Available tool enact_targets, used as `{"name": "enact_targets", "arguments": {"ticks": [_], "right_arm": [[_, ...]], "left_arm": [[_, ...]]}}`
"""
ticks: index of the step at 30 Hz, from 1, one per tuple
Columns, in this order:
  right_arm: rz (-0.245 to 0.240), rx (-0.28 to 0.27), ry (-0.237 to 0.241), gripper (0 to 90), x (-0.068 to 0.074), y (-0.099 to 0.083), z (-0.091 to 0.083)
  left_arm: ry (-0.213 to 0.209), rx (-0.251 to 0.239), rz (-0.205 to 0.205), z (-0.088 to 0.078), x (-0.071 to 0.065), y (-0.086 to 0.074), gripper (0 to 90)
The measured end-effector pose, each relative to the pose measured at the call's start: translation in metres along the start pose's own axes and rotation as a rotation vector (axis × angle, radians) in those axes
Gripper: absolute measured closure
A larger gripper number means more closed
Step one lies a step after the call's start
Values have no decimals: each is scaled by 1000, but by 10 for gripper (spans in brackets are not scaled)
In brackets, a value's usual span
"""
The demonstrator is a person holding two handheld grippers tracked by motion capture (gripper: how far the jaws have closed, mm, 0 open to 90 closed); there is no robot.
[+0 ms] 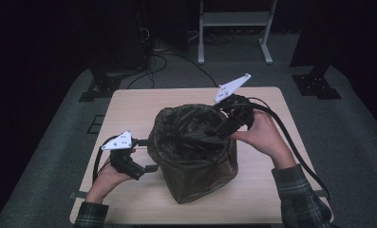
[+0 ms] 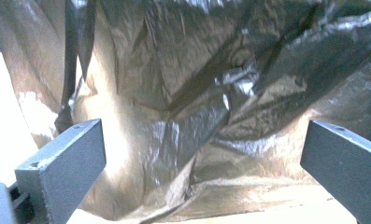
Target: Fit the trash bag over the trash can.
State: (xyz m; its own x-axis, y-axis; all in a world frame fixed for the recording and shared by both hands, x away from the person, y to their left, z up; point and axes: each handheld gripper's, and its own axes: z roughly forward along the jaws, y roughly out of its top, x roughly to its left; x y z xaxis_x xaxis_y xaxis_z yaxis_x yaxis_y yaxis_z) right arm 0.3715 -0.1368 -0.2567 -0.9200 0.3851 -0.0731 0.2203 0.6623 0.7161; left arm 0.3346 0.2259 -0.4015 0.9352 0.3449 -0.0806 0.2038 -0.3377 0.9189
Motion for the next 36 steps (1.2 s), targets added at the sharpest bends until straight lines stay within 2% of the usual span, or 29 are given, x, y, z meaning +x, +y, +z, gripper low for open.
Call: {"name": "enact_targets", "arguments": {"ticks": [7,11,12,14,16,17,19,20,21,25,26,27,31,32,33,36], "right_arm": [[65,-64,-45,97,-10,-36,-31],[95,-94,-71,97,-12,-57,-45],[95,-94,-71,97,-12,-57,-45],[115,-103,-100,97,-13,-74,-54],[120,-108,-104,97,-13,-78,-55],[134,-128,-114,97,-14,-91,-59],[145,-138,-129,97,-14,-103,-61],[145,-138,-129,97,-14,-103,-61],[155,-150,-145,97,-14,-116,-63],[193,-151,-157,97,-15,-141,-62],[193,-151,-157,97,-15,-141,-62],[212,-150,-169,97,-15,-157,-60],[244,-159,-180,97,-15,-182,-57],[260,-163,-181,97,-15,-190,-56],[265,-167,-190,97,-14,-199,-55],[283,-174,-198,97,-12,-217,-52]], "left_arm": [[22,19,-6,-5,-3,-8,0],[61,53,-9,-8,-7,-17,0],[61,53,-9,-8,-7,-17,0],[77,74,-15,-11,-8,-25,0],[85,80,-17,-11,-9,-28,0],[100,98,-18,-12,-9,-32,0],[115,109,-22,-13,-10,-37,0],[115,109,-22,-13,-10,-37,0],[129,107,-34,-14,-10,-42,0],[154,145,-40,-13,-10,-50,0],[154,145,-40,-13,-10,-50,0],[155,157,-47,-12,-10,-54,0],[173,207,-46,-9,-10,-61,0],[173,207,-46,-9,-10,-61,0],[179,242,-37,-8,-10,-63,0],[180,261,-40,-5,-10,-67,0]]}}
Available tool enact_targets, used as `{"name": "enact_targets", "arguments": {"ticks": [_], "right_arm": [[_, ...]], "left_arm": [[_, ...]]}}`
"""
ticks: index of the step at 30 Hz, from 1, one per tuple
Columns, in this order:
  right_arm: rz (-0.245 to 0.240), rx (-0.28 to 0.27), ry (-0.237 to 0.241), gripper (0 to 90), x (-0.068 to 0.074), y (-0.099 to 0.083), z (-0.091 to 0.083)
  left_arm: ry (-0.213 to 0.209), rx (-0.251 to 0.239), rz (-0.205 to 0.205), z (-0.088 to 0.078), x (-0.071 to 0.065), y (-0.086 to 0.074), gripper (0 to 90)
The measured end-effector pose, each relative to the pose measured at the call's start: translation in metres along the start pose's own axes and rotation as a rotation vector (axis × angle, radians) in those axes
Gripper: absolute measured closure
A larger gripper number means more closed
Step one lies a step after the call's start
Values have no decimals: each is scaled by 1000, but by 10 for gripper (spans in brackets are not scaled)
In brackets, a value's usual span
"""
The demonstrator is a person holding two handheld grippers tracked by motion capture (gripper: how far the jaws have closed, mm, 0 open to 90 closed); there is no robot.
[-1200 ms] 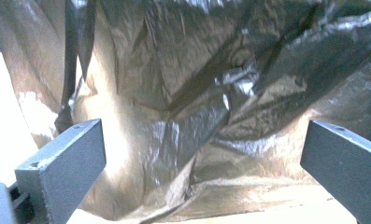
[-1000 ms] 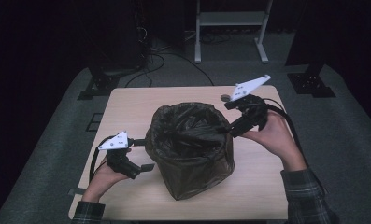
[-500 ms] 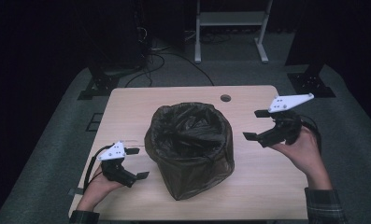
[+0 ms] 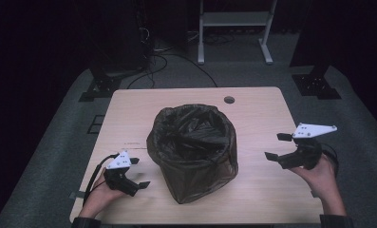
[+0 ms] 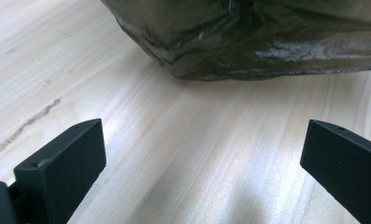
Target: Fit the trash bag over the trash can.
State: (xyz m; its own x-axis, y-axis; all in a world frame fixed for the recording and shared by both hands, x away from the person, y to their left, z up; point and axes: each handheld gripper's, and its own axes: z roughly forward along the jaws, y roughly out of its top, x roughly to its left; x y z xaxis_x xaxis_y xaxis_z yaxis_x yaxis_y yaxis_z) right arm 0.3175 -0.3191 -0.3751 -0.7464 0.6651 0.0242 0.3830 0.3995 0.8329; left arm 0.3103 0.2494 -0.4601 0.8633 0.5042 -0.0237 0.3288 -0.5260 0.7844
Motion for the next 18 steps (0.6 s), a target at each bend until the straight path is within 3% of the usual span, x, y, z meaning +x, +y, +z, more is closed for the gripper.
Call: {"name": "enact_targets", "arguments": {"ticks": [8,10,18], "right_arm": [[37,2,-28,97,-6,-51,5],[45,13,-33,98,-7,-60,7],[73,38,-38,97,-12,-98,19]], "left_arm": [[13,42,1,6,1,-6,0],[18,75,1,9,1,-10,0],[36,119,13,14,2,-15,0]]}}
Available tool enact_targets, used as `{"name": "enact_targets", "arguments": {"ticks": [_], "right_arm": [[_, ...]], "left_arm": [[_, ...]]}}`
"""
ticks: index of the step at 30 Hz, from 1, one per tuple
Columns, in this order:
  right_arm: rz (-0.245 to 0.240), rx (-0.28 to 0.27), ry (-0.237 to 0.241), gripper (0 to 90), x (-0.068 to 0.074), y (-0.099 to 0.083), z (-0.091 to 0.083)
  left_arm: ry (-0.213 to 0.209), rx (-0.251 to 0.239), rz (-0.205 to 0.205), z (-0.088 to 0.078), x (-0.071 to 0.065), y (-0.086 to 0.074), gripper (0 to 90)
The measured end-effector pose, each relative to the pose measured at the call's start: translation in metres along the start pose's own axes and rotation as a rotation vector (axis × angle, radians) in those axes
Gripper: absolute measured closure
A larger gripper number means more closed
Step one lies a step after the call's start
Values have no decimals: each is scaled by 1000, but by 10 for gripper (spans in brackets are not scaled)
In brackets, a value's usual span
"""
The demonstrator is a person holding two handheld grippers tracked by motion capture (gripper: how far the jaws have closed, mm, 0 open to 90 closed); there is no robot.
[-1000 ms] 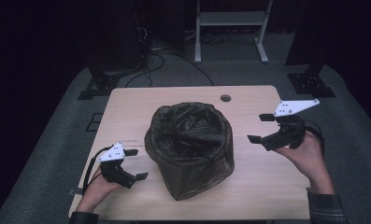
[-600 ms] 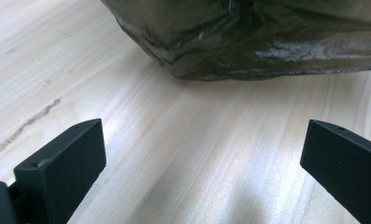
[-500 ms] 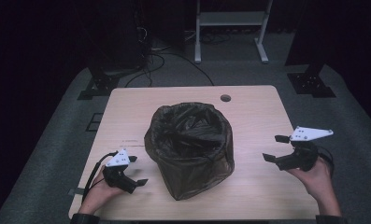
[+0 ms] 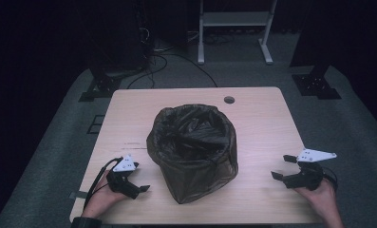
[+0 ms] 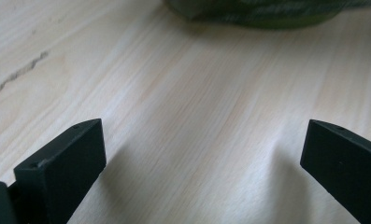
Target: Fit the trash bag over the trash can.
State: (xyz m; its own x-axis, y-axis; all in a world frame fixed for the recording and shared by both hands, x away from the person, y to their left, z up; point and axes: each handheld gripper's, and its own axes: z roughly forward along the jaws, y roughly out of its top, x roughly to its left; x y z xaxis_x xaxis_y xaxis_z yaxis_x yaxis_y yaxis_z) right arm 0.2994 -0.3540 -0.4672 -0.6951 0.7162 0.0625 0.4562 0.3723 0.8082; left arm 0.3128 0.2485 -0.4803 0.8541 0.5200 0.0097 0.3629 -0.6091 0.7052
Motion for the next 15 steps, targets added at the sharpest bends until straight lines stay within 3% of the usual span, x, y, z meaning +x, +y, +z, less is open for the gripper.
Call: {"name": "enact_targets", "arguments": {"ticks": [6,11,15], "right_arm": [[-3,43,-5,98,0,-13,8],[-19,117,-30,97,2,-14,15],[-36,124,-43,97,4,-14,16]], "left_arm": [[-3,-5,5,2,0,-1,0],[0,-10,4,2,-1,-2,0],[1,-10,2,2,-1,-2,0]]}}
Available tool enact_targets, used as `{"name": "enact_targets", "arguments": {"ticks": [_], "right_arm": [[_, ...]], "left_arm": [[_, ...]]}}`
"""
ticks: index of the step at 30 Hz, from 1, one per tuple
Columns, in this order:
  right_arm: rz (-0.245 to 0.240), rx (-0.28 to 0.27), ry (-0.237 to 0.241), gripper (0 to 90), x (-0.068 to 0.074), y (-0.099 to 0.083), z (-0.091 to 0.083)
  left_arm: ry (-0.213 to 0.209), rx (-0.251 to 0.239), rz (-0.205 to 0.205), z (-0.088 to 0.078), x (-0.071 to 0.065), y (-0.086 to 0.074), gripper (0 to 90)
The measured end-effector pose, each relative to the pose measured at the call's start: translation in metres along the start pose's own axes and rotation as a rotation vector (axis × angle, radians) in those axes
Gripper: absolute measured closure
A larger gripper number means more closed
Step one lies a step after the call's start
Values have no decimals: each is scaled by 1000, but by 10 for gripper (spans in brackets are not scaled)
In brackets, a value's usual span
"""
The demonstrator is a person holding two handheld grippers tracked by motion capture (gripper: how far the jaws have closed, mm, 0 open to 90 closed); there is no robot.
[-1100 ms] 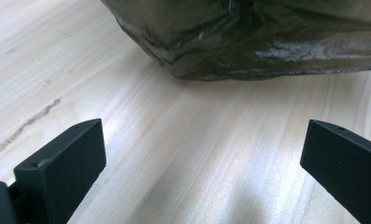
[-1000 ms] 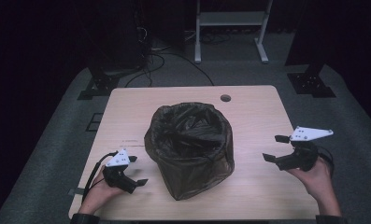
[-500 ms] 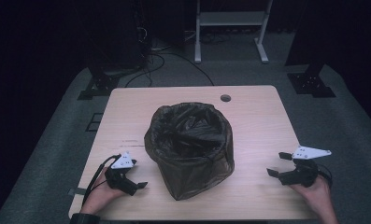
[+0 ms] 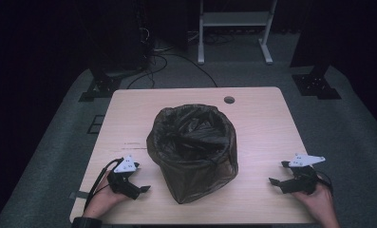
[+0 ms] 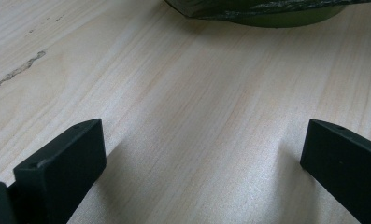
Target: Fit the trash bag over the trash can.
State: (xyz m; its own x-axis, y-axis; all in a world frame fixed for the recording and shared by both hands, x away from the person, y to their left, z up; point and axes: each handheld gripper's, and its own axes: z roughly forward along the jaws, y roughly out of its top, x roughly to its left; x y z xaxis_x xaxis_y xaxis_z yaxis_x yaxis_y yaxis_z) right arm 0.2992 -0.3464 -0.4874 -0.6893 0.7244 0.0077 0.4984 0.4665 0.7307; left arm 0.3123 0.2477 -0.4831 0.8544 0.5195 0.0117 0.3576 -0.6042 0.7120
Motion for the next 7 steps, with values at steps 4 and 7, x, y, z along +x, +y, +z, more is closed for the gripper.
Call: {"name": "enact_targets", "arguments": {"ticks": [4,7], "right_arm": [[0,0,0,98,0,0,0],[0,0,-1,98,0,0,0]], "left_arm": [[3,-1,-4,0,0,0,0],[3,0,-4,0,0,0,0]]}}
